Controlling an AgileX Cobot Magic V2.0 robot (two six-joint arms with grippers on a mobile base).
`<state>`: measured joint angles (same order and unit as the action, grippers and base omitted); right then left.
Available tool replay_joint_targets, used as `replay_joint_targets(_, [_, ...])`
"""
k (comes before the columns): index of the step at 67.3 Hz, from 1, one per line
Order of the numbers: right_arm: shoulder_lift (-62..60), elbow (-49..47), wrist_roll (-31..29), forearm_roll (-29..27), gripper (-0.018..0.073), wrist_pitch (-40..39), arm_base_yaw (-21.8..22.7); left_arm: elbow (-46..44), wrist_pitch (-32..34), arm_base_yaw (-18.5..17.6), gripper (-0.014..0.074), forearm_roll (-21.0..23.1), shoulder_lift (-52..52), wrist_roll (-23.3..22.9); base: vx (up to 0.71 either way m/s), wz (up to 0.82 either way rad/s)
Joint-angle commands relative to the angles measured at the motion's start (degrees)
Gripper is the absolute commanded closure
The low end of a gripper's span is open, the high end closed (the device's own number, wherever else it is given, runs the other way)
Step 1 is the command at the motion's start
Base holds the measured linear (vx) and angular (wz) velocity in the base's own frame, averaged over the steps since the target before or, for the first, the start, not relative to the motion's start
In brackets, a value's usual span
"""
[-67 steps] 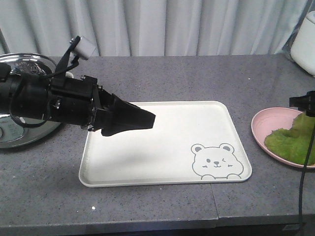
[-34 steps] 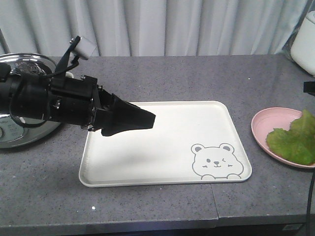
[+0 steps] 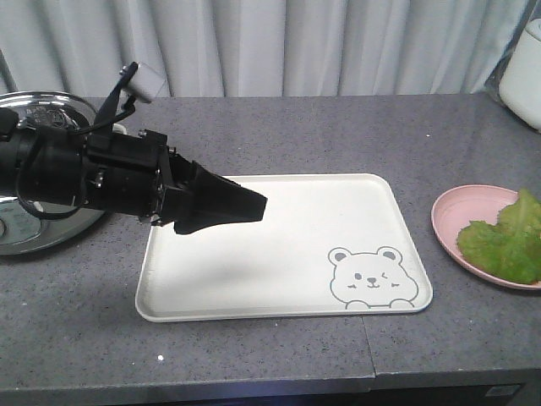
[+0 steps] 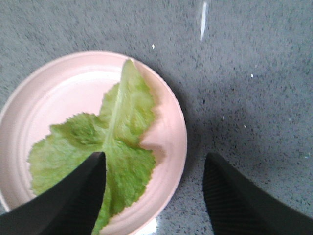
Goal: Transfer vegetables to tray and serve
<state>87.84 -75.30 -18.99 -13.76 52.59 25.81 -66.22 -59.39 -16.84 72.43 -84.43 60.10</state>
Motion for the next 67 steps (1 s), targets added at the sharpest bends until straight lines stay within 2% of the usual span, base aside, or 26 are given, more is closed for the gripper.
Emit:
replay_joint_targets(1, [-0.5,-2.0,0.2,1.4,0.0121,-1.7,0.4,-1.6,-0.1,-0.1,0.0062,4.2,2.1,0.1,0.0,0.0])
replay_joint_targets(10, [1.9,-2.0,0.5,3.1,0.0125,-2.2,0.4,-1.6,-0.1,-0.1,0.0062,4.2,2.1,0.1,0.0,0.0])
replay_joint_targets(47, [11.9,-2.0,0.4,3.7,0.0127,-5.7,0.4,-1.6,-0.1,-0.1,0.0062,4.2,2.1,0.1,0.0,0.0])
replay_joint_targets(67, [14.5,-2.0,0.1,3.5,0.0212,-7.3,0.4,-1.6,-0.1,-0.1,0.0062,4.2,2.1,0.1,0.0,0.0])
